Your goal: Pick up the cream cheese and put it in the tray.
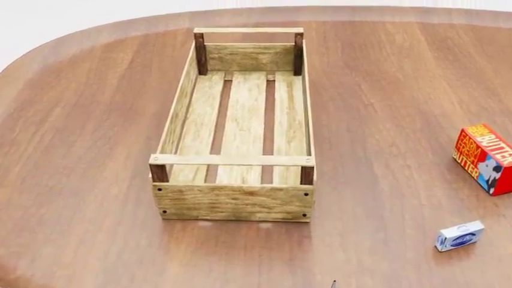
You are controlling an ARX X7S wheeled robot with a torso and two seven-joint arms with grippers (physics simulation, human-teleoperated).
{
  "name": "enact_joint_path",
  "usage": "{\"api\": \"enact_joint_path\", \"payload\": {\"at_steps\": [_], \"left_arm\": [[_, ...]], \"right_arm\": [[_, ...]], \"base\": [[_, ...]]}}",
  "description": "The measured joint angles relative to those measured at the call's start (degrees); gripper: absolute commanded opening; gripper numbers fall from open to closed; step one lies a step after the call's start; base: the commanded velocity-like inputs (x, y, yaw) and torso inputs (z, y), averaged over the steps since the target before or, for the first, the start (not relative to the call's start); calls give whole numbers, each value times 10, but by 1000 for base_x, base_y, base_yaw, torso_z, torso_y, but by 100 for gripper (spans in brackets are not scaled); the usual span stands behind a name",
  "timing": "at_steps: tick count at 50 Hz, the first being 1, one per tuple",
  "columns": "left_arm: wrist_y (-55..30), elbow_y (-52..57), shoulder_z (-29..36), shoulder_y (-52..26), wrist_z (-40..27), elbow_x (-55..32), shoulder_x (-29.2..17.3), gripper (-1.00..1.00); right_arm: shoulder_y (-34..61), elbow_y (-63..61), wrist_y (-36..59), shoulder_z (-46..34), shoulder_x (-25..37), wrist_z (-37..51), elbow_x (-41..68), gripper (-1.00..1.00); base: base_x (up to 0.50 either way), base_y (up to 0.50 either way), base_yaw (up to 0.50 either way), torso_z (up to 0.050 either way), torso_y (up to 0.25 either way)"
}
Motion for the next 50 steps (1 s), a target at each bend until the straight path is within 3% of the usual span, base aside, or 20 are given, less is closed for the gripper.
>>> {"api": "enact_joint_path", "payload": {"at_steps": [34, 50], "left_arm": [[-5, 2, 9, -2, -11, 4, -6, 100], [-7, 2, 13, -4, -14, 3, -9, 100]], "right_arm": [[3, 0, 8, -7, 5, 12, -1, 100], [5, -1, 11, -11, 10, 15, 10, 100]], "base": [[163, 177, 0, 0, 0], [163, 28, 0, 0, 0]]}}
